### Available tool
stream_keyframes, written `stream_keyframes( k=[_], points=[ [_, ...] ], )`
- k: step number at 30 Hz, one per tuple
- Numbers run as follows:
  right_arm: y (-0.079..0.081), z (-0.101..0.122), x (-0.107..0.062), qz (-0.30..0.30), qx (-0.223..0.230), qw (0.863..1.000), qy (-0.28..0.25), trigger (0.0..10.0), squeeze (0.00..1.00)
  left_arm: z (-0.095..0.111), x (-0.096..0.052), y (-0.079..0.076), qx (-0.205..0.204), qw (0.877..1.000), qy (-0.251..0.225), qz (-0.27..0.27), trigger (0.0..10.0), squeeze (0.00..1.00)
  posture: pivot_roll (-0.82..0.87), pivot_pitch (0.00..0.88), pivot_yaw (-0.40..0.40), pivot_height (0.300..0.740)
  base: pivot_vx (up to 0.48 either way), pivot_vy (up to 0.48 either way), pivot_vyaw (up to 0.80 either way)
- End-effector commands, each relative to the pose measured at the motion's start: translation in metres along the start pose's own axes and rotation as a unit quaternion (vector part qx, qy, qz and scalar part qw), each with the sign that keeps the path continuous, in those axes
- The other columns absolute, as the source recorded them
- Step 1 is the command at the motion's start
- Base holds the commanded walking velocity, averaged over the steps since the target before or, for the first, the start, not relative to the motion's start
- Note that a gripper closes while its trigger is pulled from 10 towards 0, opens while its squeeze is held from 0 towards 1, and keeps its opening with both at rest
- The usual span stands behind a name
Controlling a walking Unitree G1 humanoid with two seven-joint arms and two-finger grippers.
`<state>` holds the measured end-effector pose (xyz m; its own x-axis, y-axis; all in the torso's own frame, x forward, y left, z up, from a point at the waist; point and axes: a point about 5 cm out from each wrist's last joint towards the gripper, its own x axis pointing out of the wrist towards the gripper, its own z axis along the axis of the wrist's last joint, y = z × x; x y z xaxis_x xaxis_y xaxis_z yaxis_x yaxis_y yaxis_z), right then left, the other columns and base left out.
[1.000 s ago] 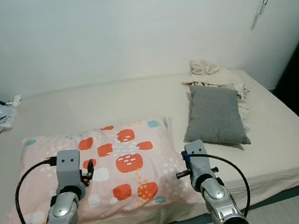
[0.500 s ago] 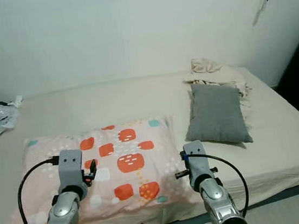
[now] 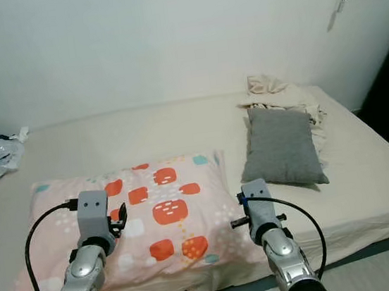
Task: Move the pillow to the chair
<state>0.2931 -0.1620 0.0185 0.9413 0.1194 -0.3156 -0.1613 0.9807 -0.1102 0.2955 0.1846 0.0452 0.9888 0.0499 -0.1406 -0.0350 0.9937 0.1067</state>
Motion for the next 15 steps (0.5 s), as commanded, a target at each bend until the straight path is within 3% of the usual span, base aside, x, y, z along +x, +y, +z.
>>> stream_keyframes(
  k=[1, 9, 11, 15],
  points=[
    [0.0005, -0.0006, -0.0004, -0.003, 0.007, 1.0, 0.003, 10.0, 0.0, -0.0002, 0.0015, -0.0005, -0.003, 1.0, 0.001, -0.002, 10.0, 0.0, -0.11, 0.05, -0.046, 0.74, 0.0, 0.48, 0.0],
    [0.0026, -0.0037, -0.0028, -0.005, 0.01, 1.0, 0.004, 10.0, 0.0, 0.0018, 0.0015, 0.0003, -0.001, 1.0, -0.002, -0.006, 10.0, 0.0, -0.11, 0.059, -0.037, 0.74, 0.0, 0.48, 0.0],
    [0.0021, -0.0047, -0.0033, -0.006, 0.011, 1.0, 0.005, 10.0, 0.0, 0.0028, 0.0017, 0.0, 0.008, 1.0, -0.002, -0.008, 10.0, 0.0, -0.11, 0.058, -0.036, 0.74, 0.0, 0.0, 0.0],
    [0.0016, -0.0055, -0.0035, -0.01, 0.013, 1.0, 0.006, 10.0, 0.0, 0.0032, 0.001, -0.0011, 0.004, 1.0, -0.002, -0.008, 10.0, 0.0, -0.11, 0.055, -0.025, 0.74, 0.0, -0.48, 0.0]
  ],
)
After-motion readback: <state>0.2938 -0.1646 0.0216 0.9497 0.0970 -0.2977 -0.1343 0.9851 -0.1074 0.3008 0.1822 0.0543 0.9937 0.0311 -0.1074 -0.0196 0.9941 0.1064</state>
